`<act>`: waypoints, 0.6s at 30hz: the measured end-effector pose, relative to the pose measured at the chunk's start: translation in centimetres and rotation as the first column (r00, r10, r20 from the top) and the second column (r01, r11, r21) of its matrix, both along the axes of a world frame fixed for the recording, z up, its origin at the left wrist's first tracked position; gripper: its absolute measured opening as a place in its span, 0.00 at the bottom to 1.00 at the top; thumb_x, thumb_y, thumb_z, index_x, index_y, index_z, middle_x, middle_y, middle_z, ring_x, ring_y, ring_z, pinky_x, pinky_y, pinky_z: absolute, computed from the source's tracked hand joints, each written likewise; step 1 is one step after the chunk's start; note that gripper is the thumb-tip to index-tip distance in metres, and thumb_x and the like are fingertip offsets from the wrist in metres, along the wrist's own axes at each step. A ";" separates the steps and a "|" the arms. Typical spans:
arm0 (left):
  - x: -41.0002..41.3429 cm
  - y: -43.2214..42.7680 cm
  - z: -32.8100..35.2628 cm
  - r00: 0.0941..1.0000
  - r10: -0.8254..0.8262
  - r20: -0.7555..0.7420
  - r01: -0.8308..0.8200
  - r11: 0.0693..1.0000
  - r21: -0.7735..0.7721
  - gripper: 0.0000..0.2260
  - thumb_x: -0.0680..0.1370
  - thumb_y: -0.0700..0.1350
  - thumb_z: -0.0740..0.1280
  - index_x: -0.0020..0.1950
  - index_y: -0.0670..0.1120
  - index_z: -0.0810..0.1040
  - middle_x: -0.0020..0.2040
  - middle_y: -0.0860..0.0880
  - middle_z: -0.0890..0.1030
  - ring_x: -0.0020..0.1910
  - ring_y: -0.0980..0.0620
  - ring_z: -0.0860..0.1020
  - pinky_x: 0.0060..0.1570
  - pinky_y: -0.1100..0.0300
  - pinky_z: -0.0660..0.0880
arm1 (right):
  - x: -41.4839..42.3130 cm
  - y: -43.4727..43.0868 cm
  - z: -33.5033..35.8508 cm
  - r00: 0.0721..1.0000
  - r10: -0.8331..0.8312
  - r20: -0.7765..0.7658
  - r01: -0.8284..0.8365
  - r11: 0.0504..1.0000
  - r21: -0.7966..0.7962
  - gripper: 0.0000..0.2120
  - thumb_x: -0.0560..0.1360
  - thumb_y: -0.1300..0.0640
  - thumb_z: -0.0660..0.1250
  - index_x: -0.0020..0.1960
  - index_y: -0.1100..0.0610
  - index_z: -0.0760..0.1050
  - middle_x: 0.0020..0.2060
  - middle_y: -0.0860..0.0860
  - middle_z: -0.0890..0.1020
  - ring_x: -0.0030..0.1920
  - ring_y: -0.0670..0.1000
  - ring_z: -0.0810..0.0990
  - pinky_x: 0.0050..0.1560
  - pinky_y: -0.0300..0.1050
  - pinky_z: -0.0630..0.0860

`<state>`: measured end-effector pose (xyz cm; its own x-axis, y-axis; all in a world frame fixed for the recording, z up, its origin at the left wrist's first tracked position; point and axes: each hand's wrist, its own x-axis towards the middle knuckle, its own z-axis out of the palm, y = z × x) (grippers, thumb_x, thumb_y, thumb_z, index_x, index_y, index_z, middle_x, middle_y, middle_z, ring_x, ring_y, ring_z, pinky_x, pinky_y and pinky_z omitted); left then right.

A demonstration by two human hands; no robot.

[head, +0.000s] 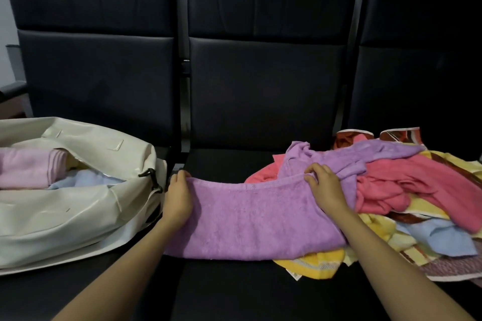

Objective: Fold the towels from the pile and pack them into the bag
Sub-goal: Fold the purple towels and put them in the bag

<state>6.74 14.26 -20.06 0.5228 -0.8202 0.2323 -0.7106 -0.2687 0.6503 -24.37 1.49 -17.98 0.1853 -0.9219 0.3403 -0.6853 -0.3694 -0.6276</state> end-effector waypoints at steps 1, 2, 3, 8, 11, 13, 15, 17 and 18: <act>-0.3 -0.1 0.0 1.000 -0.001 0.031 0.000 1.000 0.027 0.11 0.81 0.37 0.52 0.60 0.41 0.69 0.59 0.44 0.71 0.52 0.48 0.72 0.49 0.55 0.66 | 0.0 -0.2 -0.2 0.999 -0.011 -0.032 0.011 1.000 -0.009 0.04 0.75 0.66 0.66 0.44 0.59 0.75 0.44 0.56 0.76 0.43 0.55 0.75 0.43 0.44 0.65; -0.5 -0.3 -0.1 0.998 -0.002 0.061 -0.003 0.998 0.066 0.12 0.82 0.38 0.51 0.62 0.40 0.68 0.60 0.43 0.71 0.52 0.47 0.71 0.49 0.55 0.66 | 0.1 -0.2 -0.3 0.997 -0.024 -0.076 0.023 1.000 -0.017 0.02 0.75 0.65 0.66 0.45 0.59 0.75 0.45 0.57 0.76 0.44 0.58 0.76 0.44 0.47 0.69; -0.7 -0.4 -0.1 0.995 -0.002 0.098 -0.008 0.994 0.106 0.12 0.82 0.38 0.51 0.64 0.39 0.67 0.61 0.41 0.70 0.54 0.44 0.72 0.50 0.53 0.67 | 0.1 -0.1 -0.4 0.991 -0.036 -0.128 0.034 0.999 -0.019 0.01 0.76 0.64 0.65 0.46 0.60 0.75 0.46 0.57 0.75 0.45 0.60 0.77 0.44 0.51 0.72; -1.1 0.2 -0.9 0.923 -0.032 0.383 -0.080 0.959 0.272 0.21 0.80 0.37 0.56 0.72 0.31 0.60 0.63 0.34 0.71 0.59 0.37 0.72 0.58 0.49 0.70 | 0.6 1.4 0.6 0.832 -0.136 -0.539 0.054 0.985 -0.165 0.09 0.72 0.64 0.68 0.52 0.61 0.76 0.54 0.59 0.74 0.48 0.62 0.76 0.36 0.50 0.70; -0.7 1.4 -1.7 0.885 -0.071 0.461 -0.134 0.908 0.397 0.24 0.81 0.43 0.53 0.72 0.28 0.58 0.64 0.34 0.70 0.57 0.39 0.74 0.56 0.51 0.72 | 1.3 3.6 1.1 0.732 -0.114 -0.672 -0.085 0.963 -0.256 0.13 0.54 0.68 0.77 0.37 0.62 0.80 0.41 0.59 0.80 0.40 0.61 0.79 0.32 0.50 0.75; -1.0 2.3 -1.6 0.870 -0.109 0.481 -0.152 0.869 0.471 0.24 0.81 0.48 0.57 0.67 0.29 0.66 0.59 0.36 0.72 0.53 0.40 0.76 0.53 0.51 0.75 | 2.0 5.4 1.3 0.698 -0.011 -0.716 -0.185 0.963 -0.195 0.11 0.59 0.68 0.74 0.41 0.62 0.81 0.41 0.59 0.80 0.45 0.62 0.80 0.42 0.54 0.77; -1.8 3.1 -0.6 0.922 -0.073 0.381 -0.153 0.835 0.529 0.25 0.81 0.53 0.58 0.66 0.33 0.64 0.60 0.38 0.73 0.58 0.40 0.76 0.55 0.51 0.74 | 2.9 7.2 1.0 0.660 0.125 -0.741 -0.237 0.970 -0.047 0.15 0.74 0.64 0.63 0.59 0.61 0.77 0.57 0.59 0.77 0.61 0.61 0.73 0.59 0.54 0.69; -2.4 3.7 0.5 0.980 0.040 0.196 -0.143 0.825 0.547 0.26 0.81 0.55 0.59 0.66 0.35 0.60 0.63 0.39 0.74 0.62 0.40 0.75 0.56 0.51 0.72 | 3.4 8.4 0.7 0.599 0.176 -0.781 -0.197 0.978 0.069 0.19 0.82 0.57 0.52 0.72 0.55 0.64 0.70 0.56 0.67 0.72 0.56 0.62 0.68 0.52 0.60; -2.5 3.9 0.9 0.989 0.083 0.122 -0.136 0.834 0.534 0.26 0.80 0.54 0.61 0.66 0.35 0.61 0.63 0.39 0.74 0.62 0.40 0.75 0.55 0.51 0.71 | 3.5 8.9 0.4 0.594 0.198 -0.780 -0.178 0.978 0.112 0.21 0.83 0.53 0.49 0.76 0.53 0.58 0.75 0.55 0.60 0.75 0.55 0.56 0.72 0.53 0.55</act>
